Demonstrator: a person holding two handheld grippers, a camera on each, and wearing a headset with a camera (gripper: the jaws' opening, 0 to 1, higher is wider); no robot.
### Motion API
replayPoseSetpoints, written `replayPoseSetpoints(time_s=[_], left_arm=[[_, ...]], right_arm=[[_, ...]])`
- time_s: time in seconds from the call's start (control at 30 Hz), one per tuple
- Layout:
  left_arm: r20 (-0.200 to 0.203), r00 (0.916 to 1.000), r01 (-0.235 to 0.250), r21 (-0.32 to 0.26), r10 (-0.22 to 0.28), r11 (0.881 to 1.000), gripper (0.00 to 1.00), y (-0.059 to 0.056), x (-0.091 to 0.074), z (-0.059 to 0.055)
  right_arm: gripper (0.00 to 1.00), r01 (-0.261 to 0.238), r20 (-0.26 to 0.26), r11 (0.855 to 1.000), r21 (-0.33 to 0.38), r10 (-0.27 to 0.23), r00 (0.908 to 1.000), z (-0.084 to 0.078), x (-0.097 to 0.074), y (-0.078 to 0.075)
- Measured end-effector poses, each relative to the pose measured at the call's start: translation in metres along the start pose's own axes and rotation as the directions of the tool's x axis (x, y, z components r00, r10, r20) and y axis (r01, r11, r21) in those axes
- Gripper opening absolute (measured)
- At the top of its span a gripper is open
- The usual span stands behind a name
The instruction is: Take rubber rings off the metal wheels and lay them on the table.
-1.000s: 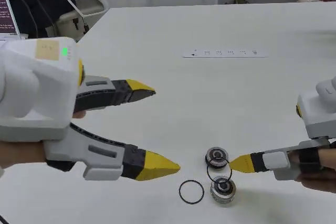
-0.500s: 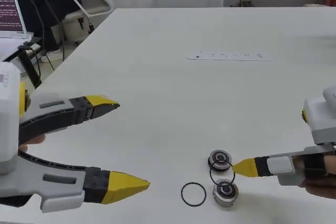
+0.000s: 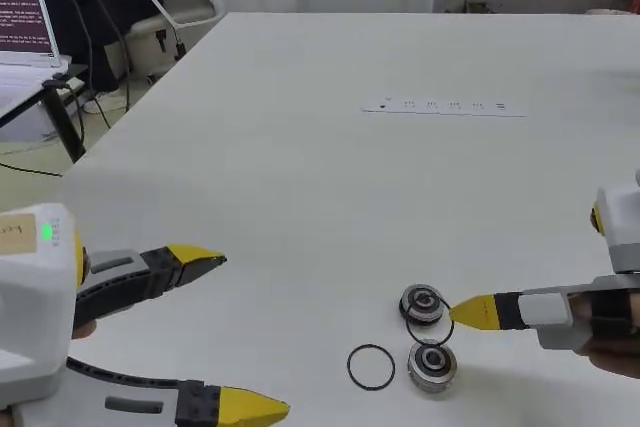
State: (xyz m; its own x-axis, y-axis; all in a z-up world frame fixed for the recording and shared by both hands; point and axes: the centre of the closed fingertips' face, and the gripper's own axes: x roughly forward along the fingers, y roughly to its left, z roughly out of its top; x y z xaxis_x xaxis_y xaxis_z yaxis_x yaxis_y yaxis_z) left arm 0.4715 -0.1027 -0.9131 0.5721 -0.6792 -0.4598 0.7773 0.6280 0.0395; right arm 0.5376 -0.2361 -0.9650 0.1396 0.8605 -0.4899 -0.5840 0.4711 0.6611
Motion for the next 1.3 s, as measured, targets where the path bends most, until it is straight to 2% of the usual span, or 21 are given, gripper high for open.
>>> replayPoseSetpoints(time_s=[0.27,0.43,0.63,0.97,1.3], left_arm=[[-0.003,0.9999,0.012,-0.034,-0.012,0.999,0.82,-0.003,0.004,-0.005],[-0.036,0.9991,0.024,-0.015,-0.024,1.0,0.83,-0.006,0.006,-0.011],[-0.023,0.9995,0.023,-0.029,-0.023,0.999,0.83,-0.006,0.006,-0.009],[-0.019,0.9993,0.03,-0.026,-0.031,0.999,0.83,-0.009,0.008,-0.008],[-0.016,0.9987,0.048,-0.029,-0.049,0.998,0.81,-0.012,0.01,-0.007]], right_arm=[[0.0,-0.002,0.021,1.0,0.003,0.002,0.9998,0.004,-0.003,0.001],[0.0,-0.003,0.043,1.0,0.003,0.003,0.9991,0.009,-0.005,0.004],[0.0,-0.011,0.074,1.0,0.006,0.01,0.9972,0.015,-0.008,0.007],[0.0,-0.038,0.132,0.998,-0.04,0.043,0.9903,0.032,-0.005,0.026],[0.0,-0.067,0.126,0.996,-0.064,0.075,0.9892,0.035,0.011,0.044]])
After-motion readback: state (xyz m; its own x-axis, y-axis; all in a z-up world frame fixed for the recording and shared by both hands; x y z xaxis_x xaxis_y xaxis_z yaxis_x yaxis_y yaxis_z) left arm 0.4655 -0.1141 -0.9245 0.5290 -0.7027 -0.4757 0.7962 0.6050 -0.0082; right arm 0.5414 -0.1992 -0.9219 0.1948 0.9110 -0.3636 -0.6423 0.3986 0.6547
